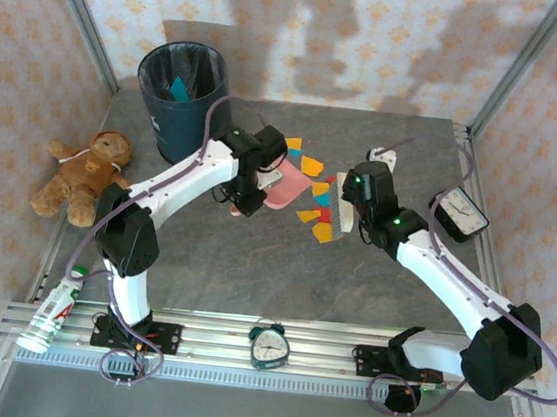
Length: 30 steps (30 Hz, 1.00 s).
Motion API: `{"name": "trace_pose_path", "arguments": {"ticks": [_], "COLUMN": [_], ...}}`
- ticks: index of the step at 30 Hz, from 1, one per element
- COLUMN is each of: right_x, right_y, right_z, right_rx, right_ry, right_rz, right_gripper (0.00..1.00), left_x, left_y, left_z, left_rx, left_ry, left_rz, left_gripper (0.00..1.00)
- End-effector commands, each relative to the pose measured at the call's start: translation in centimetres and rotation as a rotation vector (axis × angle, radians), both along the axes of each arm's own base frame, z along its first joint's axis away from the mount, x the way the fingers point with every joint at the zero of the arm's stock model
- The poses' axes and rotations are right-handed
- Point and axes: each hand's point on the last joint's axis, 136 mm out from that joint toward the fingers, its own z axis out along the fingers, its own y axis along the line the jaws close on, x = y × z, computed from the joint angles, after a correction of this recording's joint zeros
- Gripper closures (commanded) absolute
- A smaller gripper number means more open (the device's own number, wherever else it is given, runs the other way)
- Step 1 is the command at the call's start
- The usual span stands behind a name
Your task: Sweep away the paper scraps from the table
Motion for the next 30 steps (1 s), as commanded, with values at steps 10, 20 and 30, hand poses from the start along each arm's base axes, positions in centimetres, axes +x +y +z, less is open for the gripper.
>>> {"name": "trace_pose_path", "arguments": {"ticks": [10, 20, 30], "right_x": [-1.2, 0.0, 0.7], "right_y": [-6.9, -4.9, -2.0], "right_z": [-0.5, -2.5, -4.7], "right_rx": [-0.365, -0.372, -0.326], "right_ry": [0.032, 0.081, 0.132], "right_rz": [-0.247, -0.146, -0.011], "right_gripper": [1.00, 1.00, 1.00], "left_x": [-5.0, -6.8, -6.2], "left_y": [0.4, -0.3, -0.8], "left_z": [-3.6, -6.2, -7.3], "left_rx": [0.121, 0.140, 0.181], "left_ry": [0.224, 0.365, 0.388], "left_rz": [-0.153, -0.211, -0.223], "left_gripper": [1.00, 1.00, 1.00]}}
